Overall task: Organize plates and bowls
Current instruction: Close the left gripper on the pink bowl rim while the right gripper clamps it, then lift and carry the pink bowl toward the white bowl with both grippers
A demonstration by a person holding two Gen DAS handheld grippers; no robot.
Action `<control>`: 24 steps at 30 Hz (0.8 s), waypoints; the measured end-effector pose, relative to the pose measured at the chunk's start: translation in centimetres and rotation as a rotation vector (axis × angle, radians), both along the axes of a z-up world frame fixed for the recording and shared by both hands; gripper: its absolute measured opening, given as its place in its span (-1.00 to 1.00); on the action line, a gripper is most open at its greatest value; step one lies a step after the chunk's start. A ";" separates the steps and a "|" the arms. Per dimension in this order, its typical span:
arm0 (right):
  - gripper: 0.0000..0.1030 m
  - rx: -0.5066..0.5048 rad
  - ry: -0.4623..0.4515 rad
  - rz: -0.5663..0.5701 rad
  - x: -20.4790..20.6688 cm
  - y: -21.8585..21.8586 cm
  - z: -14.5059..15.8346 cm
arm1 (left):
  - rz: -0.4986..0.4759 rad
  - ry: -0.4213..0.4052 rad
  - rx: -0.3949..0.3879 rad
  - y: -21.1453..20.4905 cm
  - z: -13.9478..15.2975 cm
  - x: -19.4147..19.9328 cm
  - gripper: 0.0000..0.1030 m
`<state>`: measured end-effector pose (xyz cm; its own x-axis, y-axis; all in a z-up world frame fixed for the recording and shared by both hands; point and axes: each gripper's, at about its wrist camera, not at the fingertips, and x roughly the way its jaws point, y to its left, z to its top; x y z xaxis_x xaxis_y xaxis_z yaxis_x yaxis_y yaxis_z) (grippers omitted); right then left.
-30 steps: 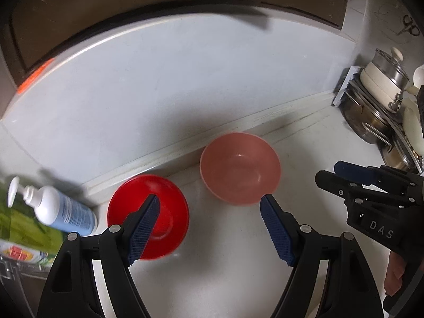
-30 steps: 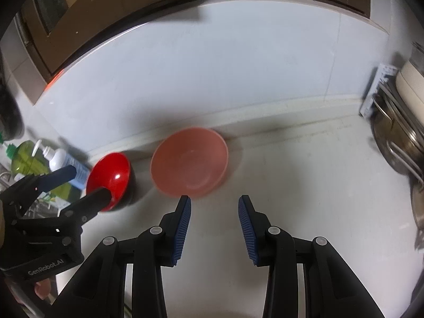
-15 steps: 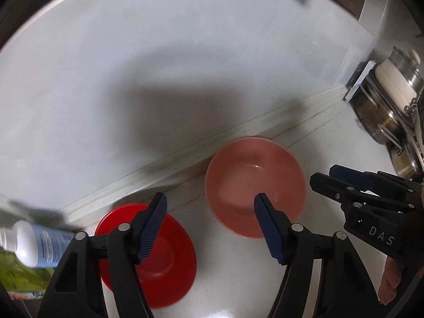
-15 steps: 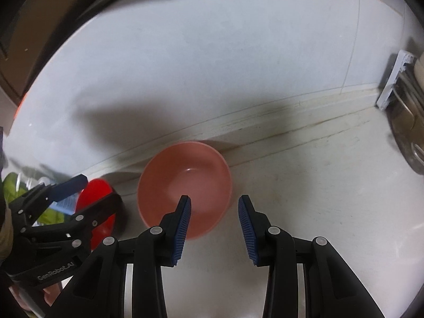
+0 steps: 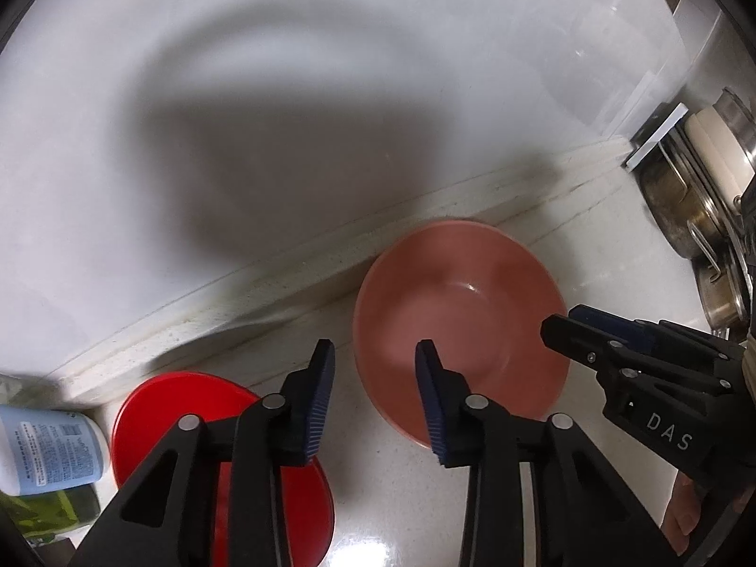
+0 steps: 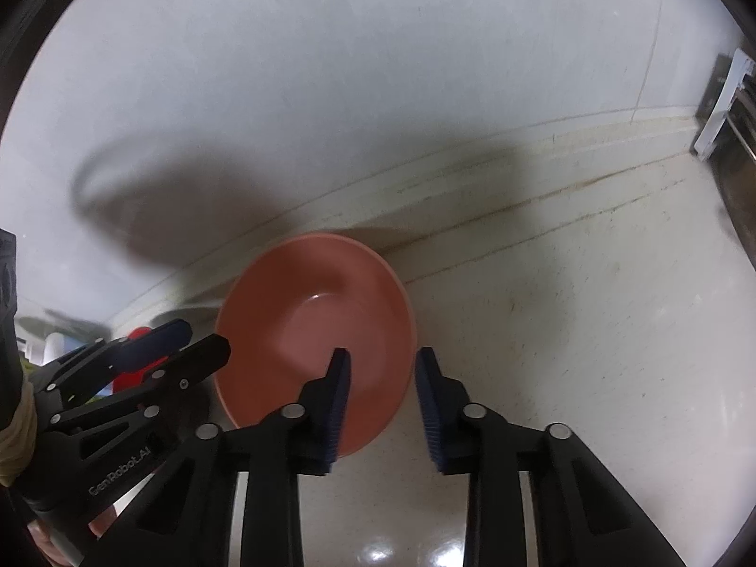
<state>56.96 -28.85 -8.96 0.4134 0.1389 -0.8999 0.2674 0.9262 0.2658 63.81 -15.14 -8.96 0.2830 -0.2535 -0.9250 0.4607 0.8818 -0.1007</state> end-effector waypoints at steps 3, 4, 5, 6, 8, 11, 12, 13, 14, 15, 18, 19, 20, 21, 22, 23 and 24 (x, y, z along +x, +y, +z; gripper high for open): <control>-0.55 -0.001 0.008 -0.003 0.0 -0.1 -0.3 | 0.000 0.014 0.002 -0.2 -0.7 0.3 -0.48; -0.58 0.000 0.012 -0.006 0.1 -0.1 -0.4 | 0.000 0.020 0.003 -0.3 -0.9 0.5 -0.53; -0.60 0.002 0.016 -0.008 0.1 -0.2 -0.5 | 0.003 0.020 0.006 -0.4 -1.0 0.5 -0.57; -0.61 0.002 0.019 -0.010 0.1 -0.2 -0.6 | 0.006 0.019 0.012 -0.4 -1.2 0.6 -0.59; -0.69 -0.002 0.029 -0.013 0.2 -0.3 -0.9 | 0.009 0.015 0.018 -0.5 -1.4 0.8 -0.67; -0.74 -0.003 0.042 -0.014 0.5 -0.3 -1.4 | 0.019 0.010 0.024 -0.5 -1.6 1.0 -0.79; -0.75 -0.004 0.046 -0.016 0.5 -0.3 -1.6 | 0.022 0.009 0.024 -0.4 -1.6 1.1 -0.80; -0.77 -0.006 0.048 -0.016 0.5 -0.3 -1.6 | 0.026 0.007 0.023 -0.4 -1.6 1.2 -0.83; -0.78 -0.008 0.050 -0.017 0.6 -0.2 -1.7 | 0.031 0.007 0.021 -0.4 -1.6 1.3 -0.83; -0.78 -0.013 0.048 -0.016 0.6 -0.1 -1.7 | 0.035 0.009 0.017 -0.3 -1.6 1.3 -0.83; -0.78 -0.023 0.048 -0.012 0.6 0.0 -1.6 | 0.045 0.012 0.013 -0.2 -1.7 1.4 -0.83; -0.78 -0.022 0.046 -0.012 0.6 0.0 -1.5 | 0.049 0.017 0.008 -0.2 -1.8 1.4 -0.83; -0.78 -0.024 0.045 -0.013 0.5 0.1 -1.4 | 0.052 0.023 0.002 -0.1 -1.8 1.4 -0.83; -0.78 -0.027 0.043 -0.015 0.4 0.3 -1.2 | 0.056 0.026 -0.003 -0.1 -1.8 1.3 -0.83; -0.78 -0.028 0.041 -0.017 0.4 0.3 -1.2 | 0.056 0.025 -0.005 0.0 -1.8 1.2 -0.83; -0.78 -0.027 0.041 -0.017 0.3 0.3 -1.1 | 0.056 0.024 -0.005 0.1 -1.8 1.1 -0.83; -0.78 -0.027 0.040 -0.016 0.2 0.4 -0.9 | 0.056 0.023 -0.006 0.1 -1.7 1.0 -0.83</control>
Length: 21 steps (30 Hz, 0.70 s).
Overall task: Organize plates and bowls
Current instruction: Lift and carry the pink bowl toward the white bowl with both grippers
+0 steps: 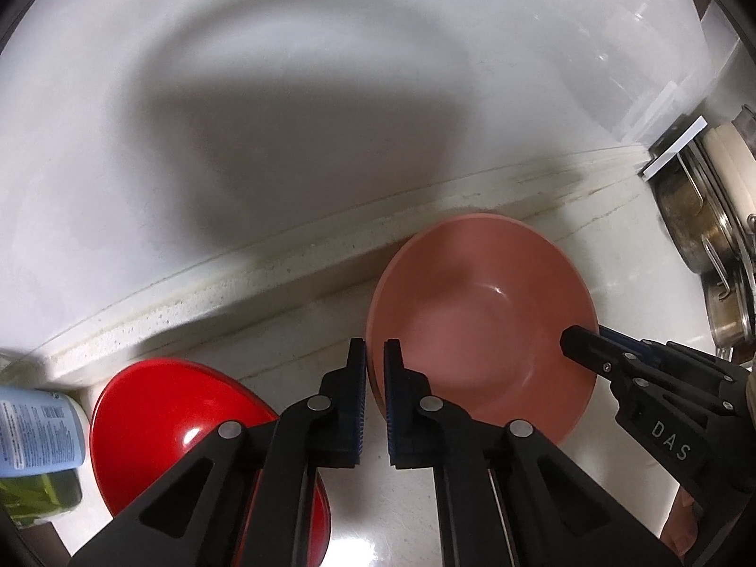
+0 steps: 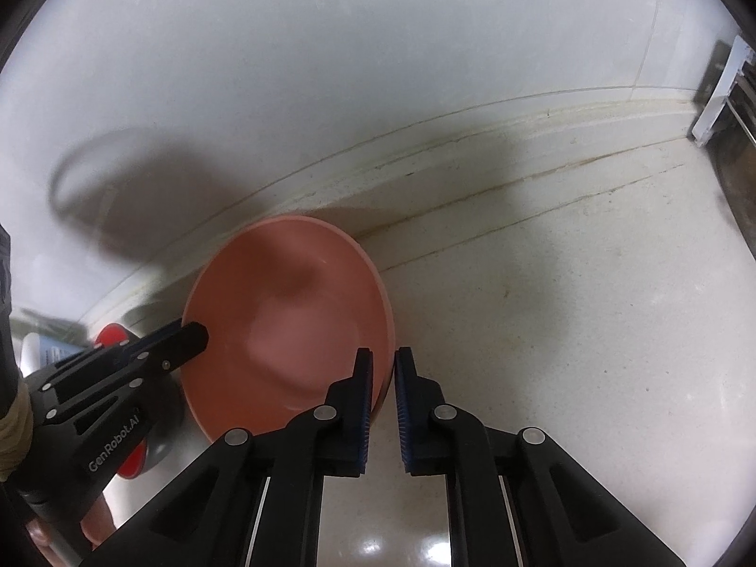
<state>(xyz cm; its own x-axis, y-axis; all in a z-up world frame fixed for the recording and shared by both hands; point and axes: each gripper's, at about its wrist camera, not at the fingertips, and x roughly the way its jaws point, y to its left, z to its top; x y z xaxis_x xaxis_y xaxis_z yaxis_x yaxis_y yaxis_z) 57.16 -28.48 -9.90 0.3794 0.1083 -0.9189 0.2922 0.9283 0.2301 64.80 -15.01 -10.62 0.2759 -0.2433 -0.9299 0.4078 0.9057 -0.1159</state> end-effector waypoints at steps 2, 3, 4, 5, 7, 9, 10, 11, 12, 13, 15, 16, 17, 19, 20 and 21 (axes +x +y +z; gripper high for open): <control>-0.78 0.000 -0.003 0.001 -0.2 -0.1 0.3 | 0.008 -0.003 -0.010 0.4 0.3 -0.3 -0.83; -0.78 0.000 -0.005 0.001 -0.3 0.0 0.4 | 0.010 -0.006 -0.015 0.4 0.5 -0.4 -0.83; -0.78 -0.001 -0.007 0.002 -0.4 0.1 0.5 | 0.014 -0.008 -0.022 0.7 0.7 -0.6 -0.83; -0.78 -0.002 -0.010 0.003 -0.5 0.1 0.7 | 0.016 -0.011 -0.026 0.8 0.9 -0.9 -0.83; -0.78 0.000 -0.013 0.004 -0.8 0.0 1.1 | 0.017 -0.018 -0.038 1.0 1.5 -1.5 -0.83; -0.78 0.000 -0.018 0.003 -1.1 -0.1 1.5 | 0.017 -0.024 -0.045 1.1 2.1 -2.0 -0.83; -0.78 0.000 -0.022 0.003 -1.2 -0.2 1.6 | 0.017 -0.031 -0.047 1.1 2.5 -2.4 -0.83; -0.78 0.000 -0.026 0.002 -1.2 -0.4 1.7 | 0.017 -0.034 -0.049 1.2 2.7 -2.6 -0.83; -0.78 0.001 -0.032 0.003 -1.5 -0.4 2.0 | 0.017 -0.041 -0.055 1.3 3.1 -3.0 -0.83; -0.78 0.000 -0.035 0.003 -1.8 -0.6 2.0 | 0.014 -0.049 -0.054 1.3 3.4 -3.5 -0.83; -0.78 -0.002 -0.047 0.004 -2.3 -0.7 2.2 | 0.010 -0.059 -0.059 1.5 4.0 -4.1 -0.83; -0.78 -0.001 -0.052 0.003 -2.6 -0.8 2.4 | 0.009 -0.063 -0.061 1.5 4.4 -4.5 -0.83; -0.78 -0.002 -0.056 0.004 -3.1 -0.9 2.4 | 0.010 -0.068 -0.064 1.6 4.7 -4.9 -0.83; -0.78 -0.004 -0.069 0.007 -3.9 -0.7 2.8 | 0.009 -0.081 -0.072 1.9 5.4 -5.8 -0.83; -0.78 -0.004 -0.074 0.006 -4.3 -0.8 3.0 | 0.010 -0.082 -0.077 1.9 5.6 -6.2 -0.83; -0.78 -0.007 -0.081 0.006 -4.7 -0.8 3.3 | 0.009 -0.083 -0.081 2.0 5.9 -6.5 -0.83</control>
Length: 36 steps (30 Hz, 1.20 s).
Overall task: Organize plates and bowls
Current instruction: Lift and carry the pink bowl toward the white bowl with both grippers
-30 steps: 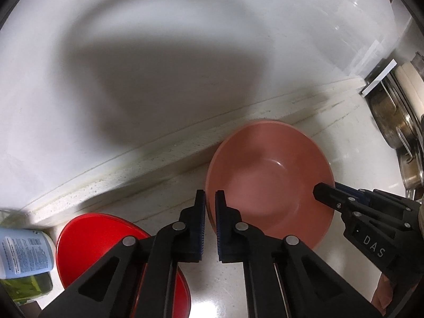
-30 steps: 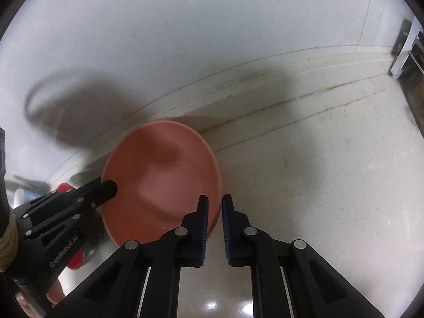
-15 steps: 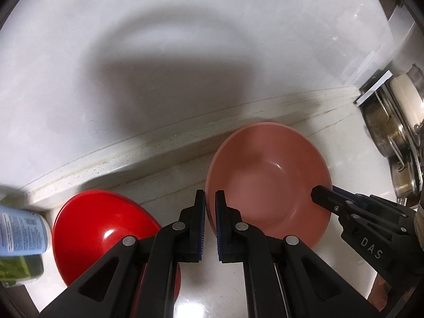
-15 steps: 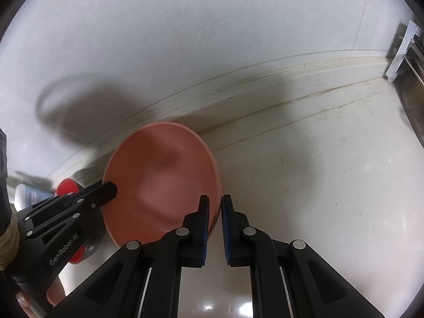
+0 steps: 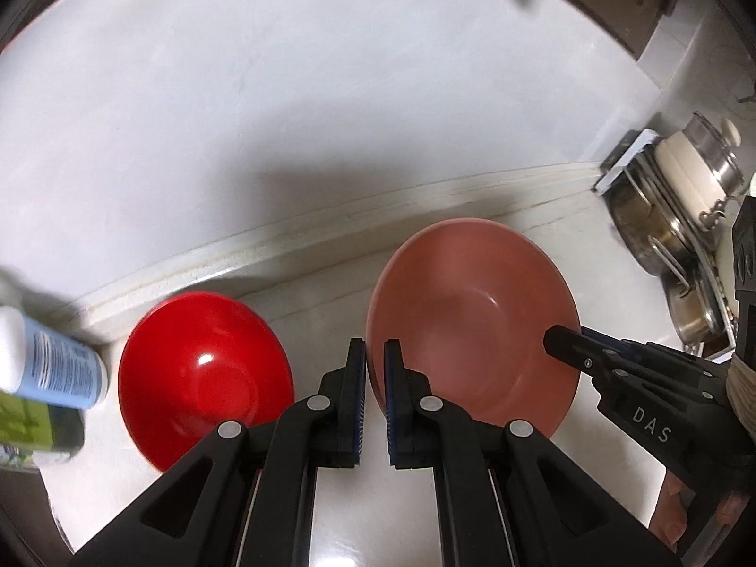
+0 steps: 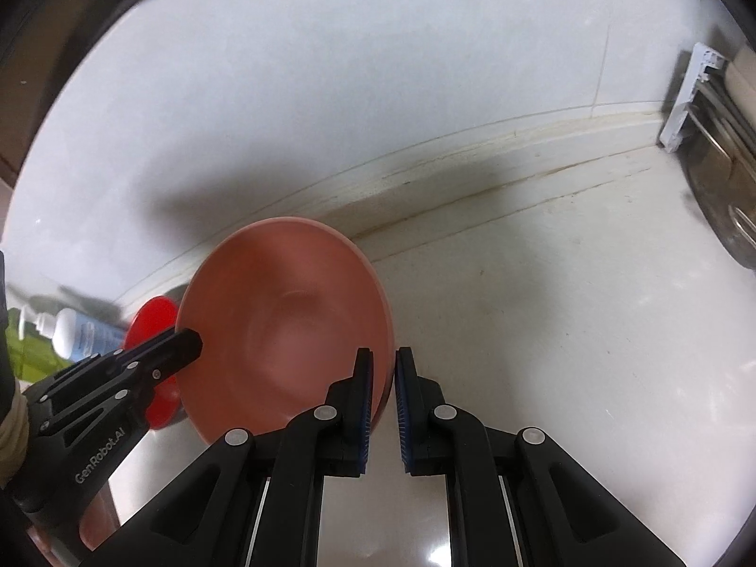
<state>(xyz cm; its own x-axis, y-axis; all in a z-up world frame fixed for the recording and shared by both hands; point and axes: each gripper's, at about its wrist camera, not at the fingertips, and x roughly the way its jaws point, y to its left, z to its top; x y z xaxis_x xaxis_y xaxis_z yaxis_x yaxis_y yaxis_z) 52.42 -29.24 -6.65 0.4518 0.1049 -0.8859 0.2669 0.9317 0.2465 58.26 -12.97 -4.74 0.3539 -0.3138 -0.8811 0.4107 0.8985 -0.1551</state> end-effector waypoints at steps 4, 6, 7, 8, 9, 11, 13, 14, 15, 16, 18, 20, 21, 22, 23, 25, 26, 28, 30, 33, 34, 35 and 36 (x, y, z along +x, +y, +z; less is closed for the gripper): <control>-0.78 -0.019 -0.022 -0.005 -1.8 0.0 0.9 | -0.005 -0.003 -0.007 0.1 0.7 -1.5 -0.83; -0.78 -0.027 -0.030 -0.002 -2.7 0.1 1.3 | -0.005 -0.004 -0.015 0.0 1.0 -2.3 -0.83; -0.78 -0.028 -0.031 -0.003 -3.0 0.1 1.4 | -0.009 -0.009 -0.017 0.1 1.3 -2.9 -0.83; -0.78 -0.029 -0.034 -0.005 -3.5 0.1 1.6 | -0.009 -0.010 -0.020 0.0 1.4 -3.0 -0.83; -0.78 -0.031 -0.035 -0.005 -3.7 0.4 1.7 | -0.013 -0.012 -0.022 0.1 1.6 -3.5 -0.83; -0.78 -0.032 -0.041 -0.009 -4.6 0.4 2.2 | -0.016 -0.014 -0.024 0.4 2.1 -4.5 -0.83; -0.78 -0.034 -0.044 -0.011 -5.5 0.6 2.7 | -0.020 -0.020 -0.028 0.7 2.4 -5.4 -0.83; -0.78 -0.035 -0.046 -0.014 -5.6 0.6 2.8 | -0.023 -0.023 -0.029 0.7 2.7 -6.0 -0.83; -0.78 -0.038 -0.049 -0.014 -6.2 0.5 3.0 | -0.024 -0.024 -0.032 0.7 2.8 -6.4 -0.83; -0.78 -0.038 -0.049 -0.016 -6.8 0.5 3.3 | -0.025 -0.025 -0.033 0.4 2.9 -6.8 -0.83; -0.78 -0.043 -0.053 -0.018 -7.7 0.6 3.5 | -0.030 -0.024 -0.036 0.3 3.1 -7.8 -0.83; -0.78 -0.046 -0.055 -0.024 -8.7 0.7 3.8 | -0.038 -0.022 -0.043 0.1 3.4 -8.8 -0.82; -0.78 -0.051 -0.057 -0.025 -9.2 0.8 3.9 | -0.039 -0.022 -0.047 0.1 3.5 -9.2 -0.83; -0.78 -0.050 -0.057 -0.030 -9.5 0.8 4.1 | -0.039 -0.024 -0.048 0.1 3.7 -9.7 -0.83; -0.78 -0.048 -0.059 -0.034 -10.1 0.7 4.3 | -0.042 -0.027 -0.049 0.0 3.7 -10.1 -0.83; -0.78 -0.056 -0.065 -0.035 -11.1 1.0 4.7 | -0.046 -0.030 -0.055 0.0 4.1 -11.1 -0.83; -0.78 -0.057 -0.069 -0.041 -11.6 1.0 4.9 | -0.050 -0.033 -0.057 0.0 4.2 -11.3 -0.82; -0.78 -0.065 -0.079 -0.046 -12.7 1.1 5.4 | -0.057 -0.037 -0.065 0.0 4.5 -12.1 -0.82; -0.78 -0.066 -0.084 -0.052 -13.9 1.1 5.9 | -0.066 -0.051 -0.064 0.1 4.8 -12.9 -0.82; -0.78 -0.067 -0.089 -0.059 -15.6 1.2 6.3 | -0.084 -0.056 -0.067 0.1 5.0 -14.1 -0.82; -0.78 -0.070 -0.090 -0.061 -16.0 1.2 6.3 | -0.090 -0.054 -0.070 0.1 5.0 -14.5 -0.82; -0.78 -0.073 -0.093 -0.067 -16.6 1.3 6.4 | -0.092 -0.052 -0.072 0.2 4.9 -14.7 -0.82; -0.78 -0.077 -0.093 -0.070 -17.2 1.4 6.5 | -0.098 -0.049 -0.073 0.1 4.9 -15.2 -0.82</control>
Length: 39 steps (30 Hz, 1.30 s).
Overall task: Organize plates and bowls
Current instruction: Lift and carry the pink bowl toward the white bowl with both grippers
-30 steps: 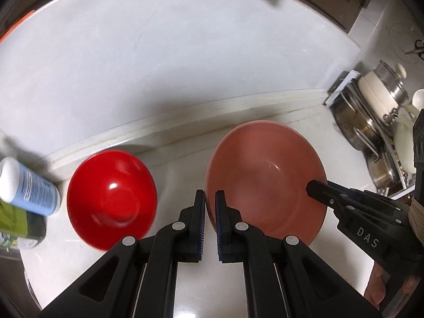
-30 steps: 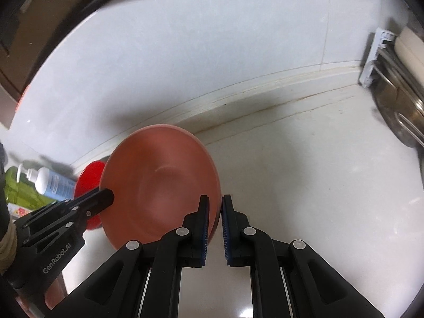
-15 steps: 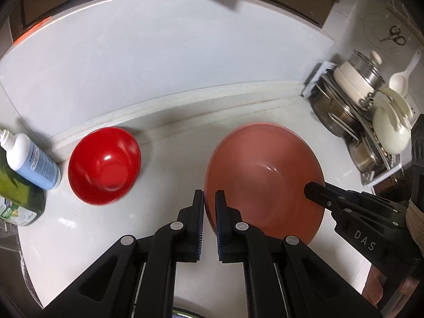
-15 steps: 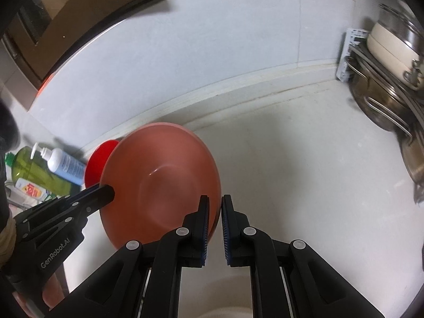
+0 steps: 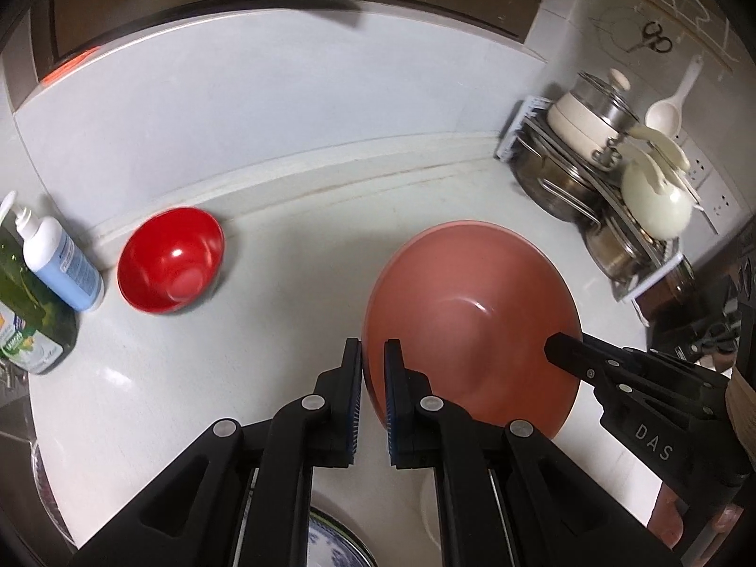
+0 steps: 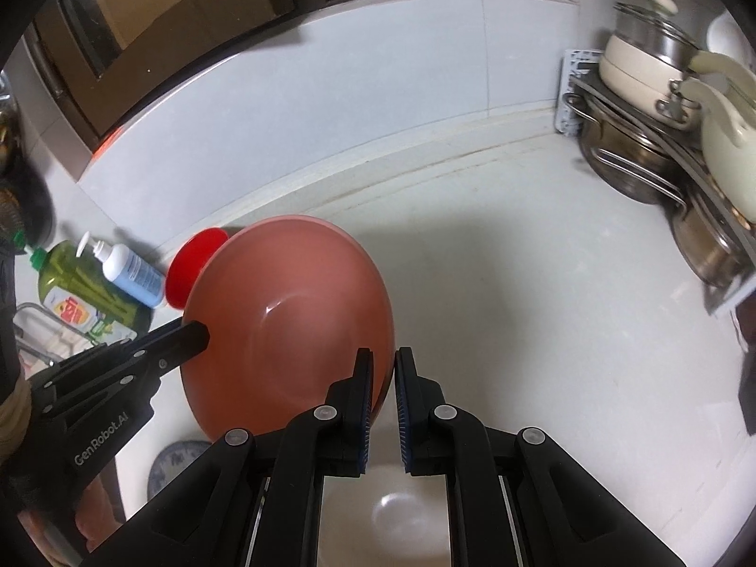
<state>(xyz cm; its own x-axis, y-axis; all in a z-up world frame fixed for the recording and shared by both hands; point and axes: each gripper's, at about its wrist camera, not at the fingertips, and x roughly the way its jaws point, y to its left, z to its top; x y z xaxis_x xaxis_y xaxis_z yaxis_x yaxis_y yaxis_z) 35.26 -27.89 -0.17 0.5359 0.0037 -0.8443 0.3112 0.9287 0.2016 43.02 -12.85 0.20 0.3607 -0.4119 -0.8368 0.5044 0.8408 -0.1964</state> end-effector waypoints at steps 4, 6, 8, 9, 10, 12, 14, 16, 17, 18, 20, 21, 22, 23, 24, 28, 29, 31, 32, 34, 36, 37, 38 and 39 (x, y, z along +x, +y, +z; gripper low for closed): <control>-0.78 -0.006 0.000 -0.012 -2.1 0.3 0.0 | -0.009 0.005 -0.009 0.0 -0.2 -1.6 -0.82; -0.78 -0.005 0.000 -0.020 -3.2 0.4 -0.2 | -0.016 0.002 -0.011 -0.1 -0.2 -2.5 -0.82; -0.78 0.000 0.003 -0.028 -3.9 0.4 -0.4 | -0.023 0.004 -0.010 -0.1 -0.3 -3.2 -0.81; -0.78 0.005 0.004 -0.032 -4.4 0.4 -0.5 | -0.029 0.008 -0.010 -0.1 -0.5 -3.7 -0.81; -0.78 0.006 0.005 -0.034 -4.8 0.4 -0.6 | -0.033 0.012 -0.008 -0.1 -0.6 -4.0 -0.81; -0.78 0.005 0.010 -0.039 -5.6 0.5 -0.9 | -0.035 0.027 -0.009 -0.1 -1.1 -4.8 -0.81; -0.78 0.002 0.017 -0.040 -6.2 0.6 -1.1 | -0.034 0.047 -0.012 -0.1 -1.5 -5.4 -0.81; -0.78 -0.006 0.025 -0.040 -6.8 0.8 -1.4 | -0.037 0.058 -0.011 0.0 -1.8 -6.0 -0.81; -0.78 -0.008 0.030 -0.041 -7.1 0.9 -1.6 | -0.038 0.060 -0.010 0.0 -2.0 -6.3 -0.81; -0.78 -0.006 0.031 -0.042 -7.3 0.9 -1.7 | -0.039 0.061 -0.007 -0.1 -2.1 -6.5 -0.81; -0.78 0.002 0.038 -0.044 -7.9 0.8 -2.1 | -0.039 0.062 -0.003 -0.2 -2.3 -6.9 -0.81; -0.78 0.006 0.042 -0.046 -8.2 0.8 -2.3 | -0.040 0.067 -0.003 -0.2 -2.4 -7.1 -0.81; -0.78 0.007 0.047 -0.045 -8.3 0.8 -2.4 | -0.040 0.071 -0.004 -0.2 -2.5 -7.2 -0.80; -0.78 0.007 0.051 -0.045 -8.5 0.8 -2.6 | -0.041 0.074 -0.002 -0.3 -2.7 -7.4 -0.80; -0.78 0.008 0.054 -0.046 -8.7 0.8 -2.8 | -0.041 0.075 0.001 -0.3 -2.7 -7.5 -0.79; -0.78 0.021 0.074 -0.046 -9.2 0.6 -3.5 | -0.044 0.082 0.008 -0.4 -3.2 -8.1 -0.79; -0.78 0.024 0.081 -0.043 -9.4 0.5 -3.8 | -0.048 0.086 0.010 -0.4 -3.3 -8.3 -0.79; -0.78 0.029 0.091 -0.047 -9.6 0.5 -4.2 | -0.051 0.089 0.017 -0.5 -3.6 -8.6 -0.79; -0.78 0.032 0.096 -0.047 -9.8 0.4 -4.4 | -0.053 0.090 0.020 -0.6 -3.8 -8.7 -0.79; -0.78 0.037 0.107 -0.049 -10.0 0.3 -4.8 | -0.056 0.099 0.027 -0.7 -4.1 -8.8 -0.79; -0.78 0.041 0.118 -0.049 -10.2 0.2 -5.2 | -0.060 0.111 0.031 -0.7 -4.5 -9.0 -0.79; -0.78 0.043 0.122 -0.050 -10.3 0.2 -5.4 | -0.061 0.115 0.034 -0.7 -4.7 -9.1 -0.79; -0.78 0.043 0.124 -0.050 -10.4 0.1 -5.5 | -0.065 0.119 0.038 -0.8 -5.0 -9.2 -0.78; -0.78 0.041 0.129 -0.047 -10.5 0.1 -5.7 | -0.068 0.125 0.040 -0.8 -5.1 -9.2 -0.76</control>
<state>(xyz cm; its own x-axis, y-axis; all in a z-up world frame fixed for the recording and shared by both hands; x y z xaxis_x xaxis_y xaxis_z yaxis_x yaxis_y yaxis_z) 24.72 -27.79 -5.82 0.4232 0.0174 -0.9058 0.3798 0.9043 0.1948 33.79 -13.64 -4.94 0.2255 -0.3973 -0.8895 0.5339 0.8142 -0.2283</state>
